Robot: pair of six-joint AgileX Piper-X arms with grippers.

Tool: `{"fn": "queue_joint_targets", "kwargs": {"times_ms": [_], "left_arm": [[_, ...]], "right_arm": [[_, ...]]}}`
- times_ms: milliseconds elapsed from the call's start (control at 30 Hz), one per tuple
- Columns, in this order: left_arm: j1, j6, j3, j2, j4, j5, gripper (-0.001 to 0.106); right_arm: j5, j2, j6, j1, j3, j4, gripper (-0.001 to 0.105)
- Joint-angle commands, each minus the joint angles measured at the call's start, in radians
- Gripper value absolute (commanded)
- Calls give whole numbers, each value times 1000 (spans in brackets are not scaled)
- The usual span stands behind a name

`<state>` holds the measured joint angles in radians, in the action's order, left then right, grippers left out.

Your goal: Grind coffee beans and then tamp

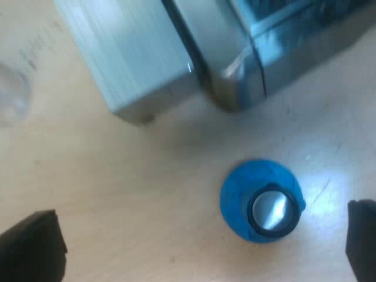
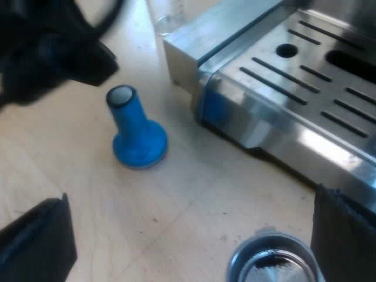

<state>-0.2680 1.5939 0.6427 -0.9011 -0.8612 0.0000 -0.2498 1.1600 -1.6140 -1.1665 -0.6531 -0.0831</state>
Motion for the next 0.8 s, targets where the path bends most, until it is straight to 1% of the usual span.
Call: {"fn": "queue_joint_targets", "kwargs": {"times_ms": [33, 67, 167, 233, 400, 467, 533, 633, 767, 800], "left_arm": [[-1, -3, 2, 103, -2, -18, 105], [-1, -3, 2, 135, -2, -18, 105], [-1, -3, 26, 222, -35, -18, 105], [-1, -3, 54, 250, -60, -18, 105], [-1, 9, 157, 295, -100, -18, 105], [5, 44, 211, 295, -105, -18, 105], [18, 66, 237, 295, -105, -18, 105], [66, 69, 267, 295, -105, -15, 105], [149, 69, 275, 295, -105, 30, 105], [155, 69, 275, 295, -105, 37, 105]], "right_arm": [[-2, -58, 21, 24, -64, 259, 82], [0, -82, 20, 34, -96, 345, 82], [-13, -132, 20, 64, -165, 512, 82], [-34, -167, 20, 87, -200, 581, 82], [-46, -264, 20, 188, -251, 661, 82], [-46, -306, 20, 249, -268, 693, 82], [-44, -329, 25, 303, -285, 741, 82], [-14, -350, 25, 417, -315, 837, 82], [90, -372, 17, 599, -326, 929, 82], [104, -374, 17, 628, -326, 938, 82]]}}
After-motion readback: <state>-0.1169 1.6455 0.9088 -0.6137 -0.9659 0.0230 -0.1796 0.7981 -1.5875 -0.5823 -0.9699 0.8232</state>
